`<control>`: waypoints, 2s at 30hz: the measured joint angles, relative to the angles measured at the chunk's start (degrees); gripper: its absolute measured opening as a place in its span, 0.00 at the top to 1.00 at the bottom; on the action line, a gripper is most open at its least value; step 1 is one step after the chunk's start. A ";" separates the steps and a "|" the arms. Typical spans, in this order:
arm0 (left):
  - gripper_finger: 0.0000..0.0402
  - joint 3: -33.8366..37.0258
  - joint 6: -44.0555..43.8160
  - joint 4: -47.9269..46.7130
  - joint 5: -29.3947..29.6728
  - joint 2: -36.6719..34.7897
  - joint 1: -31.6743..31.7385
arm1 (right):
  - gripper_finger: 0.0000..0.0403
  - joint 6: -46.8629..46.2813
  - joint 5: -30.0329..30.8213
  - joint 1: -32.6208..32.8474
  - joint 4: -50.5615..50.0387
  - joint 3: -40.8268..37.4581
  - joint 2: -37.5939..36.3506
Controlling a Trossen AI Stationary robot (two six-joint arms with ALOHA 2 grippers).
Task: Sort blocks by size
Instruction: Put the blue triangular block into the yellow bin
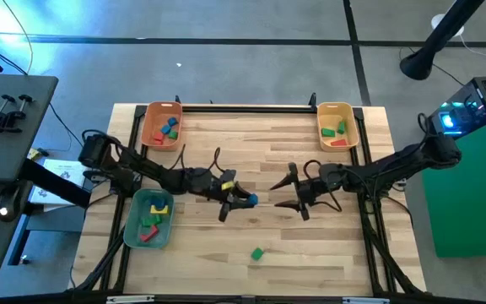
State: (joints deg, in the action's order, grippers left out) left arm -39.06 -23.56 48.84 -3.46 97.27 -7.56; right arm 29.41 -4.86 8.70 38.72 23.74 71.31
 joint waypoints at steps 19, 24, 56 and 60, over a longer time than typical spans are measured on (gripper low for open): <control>0.76 -3.07 -0.31 -1.44 -7.46 -0.02 0.95 | 0.38 15.29 -1.70 0.73 -31.25 27.87 13.14; 0.75 -3.07 -0.84 -2.43 -7.44 -0.03 0.90 | 0.48 15.52 -1.71 0.73 -32.90 28.95 14.32; 0.55 -2.98 2.82 -13.33 14.92 -0.08 3.11 | 0.73 -39.69 35.54 -38.93 -94.84 27.81 -0.58; 0.55 -2.98 2.85 -13.36 15.23 -0.08 3.11 | 0.73 -36.71 32.67 -49.39 -88.57 27.44 3.10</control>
State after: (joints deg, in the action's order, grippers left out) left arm -42.04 -20.71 35.48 11.77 97.19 -4.45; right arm -7.29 27.81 -40.69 -49.85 51.18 74.41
